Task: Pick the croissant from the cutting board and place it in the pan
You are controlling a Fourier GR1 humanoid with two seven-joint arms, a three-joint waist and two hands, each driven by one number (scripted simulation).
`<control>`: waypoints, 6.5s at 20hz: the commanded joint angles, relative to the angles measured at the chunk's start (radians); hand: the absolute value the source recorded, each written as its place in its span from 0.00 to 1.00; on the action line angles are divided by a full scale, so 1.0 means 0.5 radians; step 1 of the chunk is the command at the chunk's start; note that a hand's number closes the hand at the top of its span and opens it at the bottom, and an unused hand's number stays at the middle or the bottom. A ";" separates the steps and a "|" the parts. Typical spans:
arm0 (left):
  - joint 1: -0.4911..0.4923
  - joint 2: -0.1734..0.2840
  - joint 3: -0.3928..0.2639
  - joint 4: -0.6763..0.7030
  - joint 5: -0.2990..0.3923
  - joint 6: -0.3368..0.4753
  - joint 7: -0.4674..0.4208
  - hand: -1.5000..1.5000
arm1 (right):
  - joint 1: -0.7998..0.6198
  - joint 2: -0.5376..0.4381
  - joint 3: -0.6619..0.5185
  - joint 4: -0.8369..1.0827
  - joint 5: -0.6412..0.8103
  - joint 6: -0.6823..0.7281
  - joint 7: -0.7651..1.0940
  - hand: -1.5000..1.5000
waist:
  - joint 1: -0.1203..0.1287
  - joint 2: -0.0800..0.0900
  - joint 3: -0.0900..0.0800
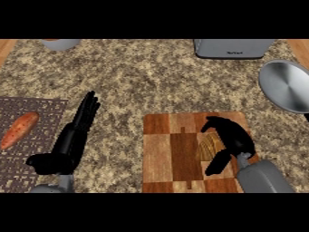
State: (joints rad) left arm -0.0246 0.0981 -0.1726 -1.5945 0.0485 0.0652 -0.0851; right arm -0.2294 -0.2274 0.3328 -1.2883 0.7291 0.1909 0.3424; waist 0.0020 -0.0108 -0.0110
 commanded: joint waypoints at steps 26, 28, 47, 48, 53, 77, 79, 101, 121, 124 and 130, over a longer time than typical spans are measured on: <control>-0.029 -0.009 0.147 0.128 0.015 -0.122 -0.076 0.50 | -0.408 0.047 -0.343 -0.190 0.674 -0.685 0.219 1.00 | -0.013 0.020 0.021; -0.083 -0.062 0.101 0.172 -0.070 -0.047 -0.075 0.50 | -0.453 0.071 -0.422 -0.305 0.596 -0.686 0.236 1.00 | -0.017 0.020 0.021; -0.021 -0.118 0.051 0.027 -0.108 -0.048 -0.047 0.50 | -0.529 -0.282 -1.300 0.535 0.085 -1.322 -0.497 1.00 | 0.020 0.033 0.024; -0.009 -0.175 -0.021 0.049 -0.156 -0.010 -0.033 0.50 | -0.542 -0.342 -1.313 0.605 0.159 -1.398 -0.531 1.00 | 0.025 0.037 0.025; -0.038 -0.111 0.033 0.115 -0.114 -0.096 -0.082 0.50 | -0.835 -0.526 -1.497 1.143 0.118 -1.686 -0.791 1.00 | 0.071 0.057 0.028; -0.076 -0.150 -0.023 0.055 -0.117 -0.122 -0.039 0.50 | -1.144 -0.872 -1.775 2.222 -0.180 -0.927 -1.274 0.00 | 0.183 0.102 0.044; -0.064 -0.172 -0.043 0.089 -0.157 -0.094 -0.098 0.50 | -1.171 -0.837 -1.860 2.176 -0.260 -1.051 -1.328 0.00 | 0.177 0.103 0.044; -0.008 -0.164 -0.021 0.034 -0.159 -0.069 -0.026 0.50 | -0.748 -1.053 -2.315 2.229 -0.842 0.126 -2.104 0.00 | 0.061 0.052 0.033; 0.067 -0.140 0.038 -0.122 -0.133 -0.087 0.056 0.50 | -0.554 -1.099 -2.153 2.203 -0.860 0.097 -2.247 0.00 | 0.056 0.038 0.030; 0.014 -0.113 0.100 -0.046 -0.116 -0.113 0.038 0.50 | -0.488 -1.093 -2.083 2.155 -0.853 0.099 -2.279 0.00 | 0.031 0.033 0.027; -0.062 -0.126 0.116 0.000 -0.098 -0.136 0.050 0.50 | -0.531 -1.064 -2.052 2.160 -0.858 -0.052 -2.311 0.00 | 0.039 0.037 0.029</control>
State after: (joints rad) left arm -0.0395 0.0270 -0.1293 -1.5931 -0.0125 0.0090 -0.0802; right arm -0.4805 -0.7720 -0.7077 -0.2017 0.3007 0.2166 -0.8107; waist 0.0208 0.0080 0.0035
